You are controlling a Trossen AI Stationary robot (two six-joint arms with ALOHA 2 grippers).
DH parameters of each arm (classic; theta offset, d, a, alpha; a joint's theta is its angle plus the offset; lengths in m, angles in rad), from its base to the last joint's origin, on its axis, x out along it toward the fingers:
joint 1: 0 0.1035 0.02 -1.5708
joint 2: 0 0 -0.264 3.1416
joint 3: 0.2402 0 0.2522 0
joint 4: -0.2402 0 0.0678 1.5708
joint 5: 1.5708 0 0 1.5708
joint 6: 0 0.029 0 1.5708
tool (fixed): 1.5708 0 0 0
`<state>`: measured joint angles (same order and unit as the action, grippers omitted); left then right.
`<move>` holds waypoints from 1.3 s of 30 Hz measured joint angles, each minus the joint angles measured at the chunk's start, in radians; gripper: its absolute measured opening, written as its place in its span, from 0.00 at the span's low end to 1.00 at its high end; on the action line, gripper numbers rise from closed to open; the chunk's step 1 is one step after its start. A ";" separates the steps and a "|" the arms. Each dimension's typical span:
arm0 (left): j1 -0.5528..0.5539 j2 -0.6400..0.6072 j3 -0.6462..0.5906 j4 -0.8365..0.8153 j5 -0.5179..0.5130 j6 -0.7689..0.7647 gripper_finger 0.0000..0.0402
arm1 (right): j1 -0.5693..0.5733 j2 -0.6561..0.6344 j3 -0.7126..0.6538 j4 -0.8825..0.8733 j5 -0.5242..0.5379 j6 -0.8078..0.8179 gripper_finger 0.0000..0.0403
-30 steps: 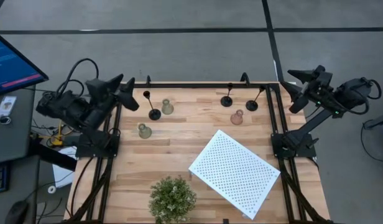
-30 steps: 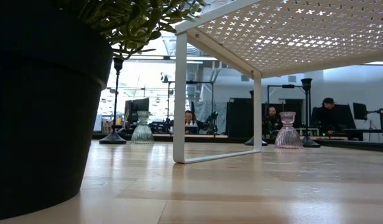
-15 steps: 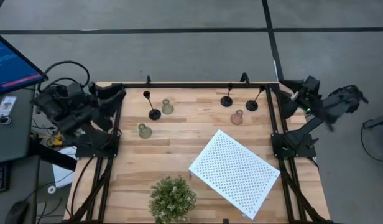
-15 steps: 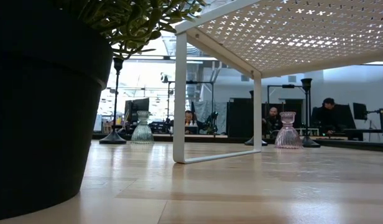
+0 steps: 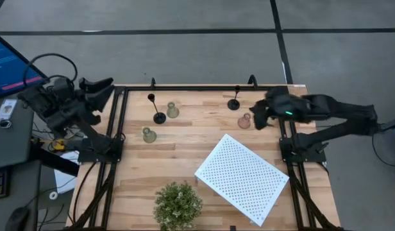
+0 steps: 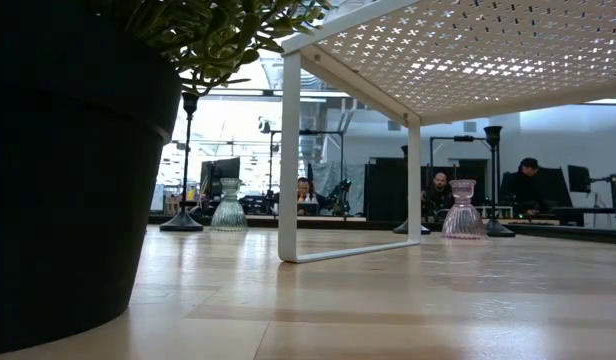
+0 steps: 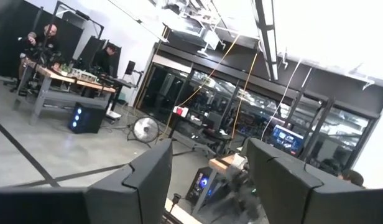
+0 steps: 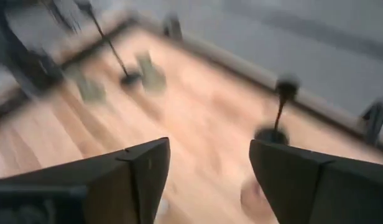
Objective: Pick & Place candle stick holders
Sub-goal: Put the pink glass candle holder on the shelf
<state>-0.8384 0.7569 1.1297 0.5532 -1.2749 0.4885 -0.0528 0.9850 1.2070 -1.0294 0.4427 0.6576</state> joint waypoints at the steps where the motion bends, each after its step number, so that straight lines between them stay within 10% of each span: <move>1: -0.004 -0.006 0.000 -0.002 -0.004 0.000 0.52 | -0.048 0.030 0.007 -0.041 -0.055 0.002 0.57; 17: -0.060 -0.051 0.000 -0.015 -0.098 0.038 0.52 | -0.341 0.368 0.068 -0.297 -0.236 -0.085 0.61; 39: -0.091 -0.050 0.000 -0.014 -0.101 0.038 0.52 | -0.509 0.344 -0.223 0.060 -0.312 -0.187 0.61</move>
<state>-0.9291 0.7067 1.1301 0.5392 -1.3762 0.5270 -0.5617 1.3285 0.9844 -0.9693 0.1303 0.4709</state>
